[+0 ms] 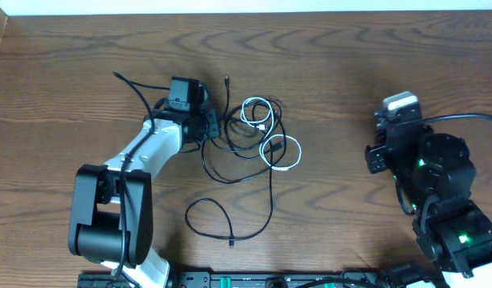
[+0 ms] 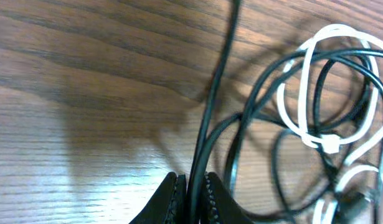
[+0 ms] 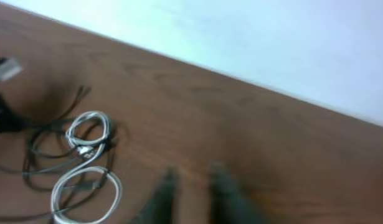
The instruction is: Untangle cables
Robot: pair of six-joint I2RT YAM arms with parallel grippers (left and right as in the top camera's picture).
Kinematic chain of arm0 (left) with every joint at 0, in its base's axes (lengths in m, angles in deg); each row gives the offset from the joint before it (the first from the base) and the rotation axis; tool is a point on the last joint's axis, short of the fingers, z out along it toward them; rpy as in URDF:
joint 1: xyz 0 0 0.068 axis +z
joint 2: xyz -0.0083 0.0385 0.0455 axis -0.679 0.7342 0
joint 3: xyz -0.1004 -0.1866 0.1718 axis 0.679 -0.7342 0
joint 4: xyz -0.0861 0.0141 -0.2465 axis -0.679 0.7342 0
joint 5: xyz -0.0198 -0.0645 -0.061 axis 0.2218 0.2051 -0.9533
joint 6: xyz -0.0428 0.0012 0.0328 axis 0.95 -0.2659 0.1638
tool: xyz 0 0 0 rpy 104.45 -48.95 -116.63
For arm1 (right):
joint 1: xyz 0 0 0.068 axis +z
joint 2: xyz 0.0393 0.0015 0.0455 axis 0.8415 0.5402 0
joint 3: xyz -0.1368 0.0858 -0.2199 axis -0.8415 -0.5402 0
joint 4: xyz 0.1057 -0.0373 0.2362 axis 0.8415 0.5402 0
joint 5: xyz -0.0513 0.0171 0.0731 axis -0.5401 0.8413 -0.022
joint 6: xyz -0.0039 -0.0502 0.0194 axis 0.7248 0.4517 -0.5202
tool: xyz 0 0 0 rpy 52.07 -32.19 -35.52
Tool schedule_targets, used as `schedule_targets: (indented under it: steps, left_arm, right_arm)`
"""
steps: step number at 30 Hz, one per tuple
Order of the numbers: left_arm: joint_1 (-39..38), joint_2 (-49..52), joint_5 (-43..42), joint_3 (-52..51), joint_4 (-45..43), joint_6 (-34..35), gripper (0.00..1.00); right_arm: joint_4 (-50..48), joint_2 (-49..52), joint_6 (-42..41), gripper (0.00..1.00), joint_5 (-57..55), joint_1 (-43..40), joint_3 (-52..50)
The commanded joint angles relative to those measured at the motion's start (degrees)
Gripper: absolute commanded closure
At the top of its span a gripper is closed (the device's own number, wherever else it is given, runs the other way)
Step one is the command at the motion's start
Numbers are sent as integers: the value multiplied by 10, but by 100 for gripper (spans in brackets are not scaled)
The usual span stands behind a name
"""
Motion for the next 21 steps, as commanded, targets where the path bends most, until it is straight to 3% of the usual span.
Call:
schedule_targets:
  steps: [1, 4, 9, 12, 21]
  left_arm:
    - [-6, 7, -65, 0, 3, -18, 87]
    - [-19, 7, -70, 0, 3, -29, 87]
    - [-44, 7, -70, 0, -7, -54, 87]
    - [-69, 7, -75, 0, -18, -73, 87]
    - [-129, 7, -99, 0, -33, -107, 87]
  right_arm:
    - [13, 29, -7, 58, 87, -5, 4]
    - [19, 59, -10, 54, 130, -5, 4]
    - [13, 129, -122, 48, 153, -5, 4]
    - [-11, 195, -123, 44, 230, -5, 4]
    - [-102, 334, -232, 55, 264, -5, 4]
